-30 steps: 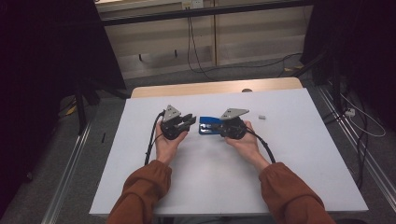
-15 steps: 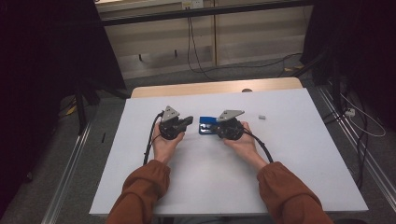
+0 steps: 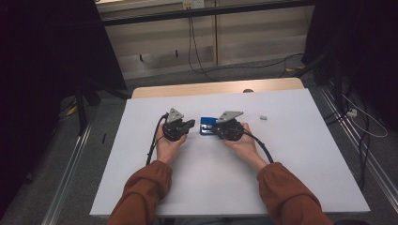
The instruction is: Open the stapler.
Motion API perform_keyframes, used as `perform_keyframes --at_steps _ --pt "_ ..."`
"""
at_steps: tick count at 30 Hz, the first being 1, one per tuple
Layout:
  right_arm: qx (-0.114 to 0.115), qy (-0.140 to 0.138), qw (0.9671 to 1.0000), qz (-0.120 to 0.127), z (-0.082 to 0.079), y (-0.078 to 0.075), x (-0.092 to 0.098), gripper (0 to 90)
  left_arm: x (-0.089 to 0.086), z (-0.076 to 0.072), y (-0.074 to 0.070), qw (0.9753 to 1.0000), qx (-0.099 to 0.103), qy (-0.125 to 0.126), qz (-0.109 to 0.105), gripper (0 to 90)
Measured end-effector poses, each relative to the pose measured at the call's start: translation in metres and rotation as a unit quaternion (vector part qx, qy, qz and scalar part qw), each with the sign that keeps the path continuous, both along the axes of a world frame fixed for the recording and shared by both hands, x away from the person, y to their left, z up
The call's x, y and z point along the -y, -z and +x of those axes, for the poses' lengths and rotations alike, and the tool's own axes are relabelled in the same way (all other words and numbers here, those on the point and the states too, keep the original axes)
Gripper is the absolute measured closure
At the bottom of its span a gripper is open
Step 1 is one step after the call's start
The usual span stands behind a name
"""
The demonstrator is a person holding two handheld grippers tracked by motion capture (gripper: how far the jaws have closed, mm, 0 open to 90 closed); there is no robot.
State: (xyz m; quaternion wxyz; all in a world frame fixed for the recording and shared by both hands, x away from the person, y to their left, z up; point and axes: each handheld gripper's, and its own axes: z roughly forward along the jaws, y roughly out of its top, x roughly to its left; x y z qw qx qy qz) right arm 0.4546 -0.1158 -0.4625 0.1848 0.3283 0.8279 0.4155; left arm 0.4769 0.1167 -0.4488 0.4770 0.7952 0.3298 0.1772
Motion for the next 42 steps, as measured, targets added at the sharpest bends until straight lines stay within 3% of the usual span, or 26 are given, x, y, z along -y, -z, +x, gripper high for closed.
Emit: perform_keyframes --at_steps 14,37,42 --pt "-0.006 0.002 1.0 0.002 0.001 0.0 0.0 90.0 0.01 0.001 0.008 0.9998 -0.012 0.011 0.015 90.0" --pt "-0.005 0.0 1.0 0.001 0.001 0.0 0.0 90.0 0.017 0.002 0.01 0.9993 -0.005 0.016 0.034 90.0" --pt "-0.006 0.0 1.0 0.0 0.001 -0.001 0.0 90.0 0.019 0.001 0.008 0.9994 -0.004 0.02 0.03 90.0"
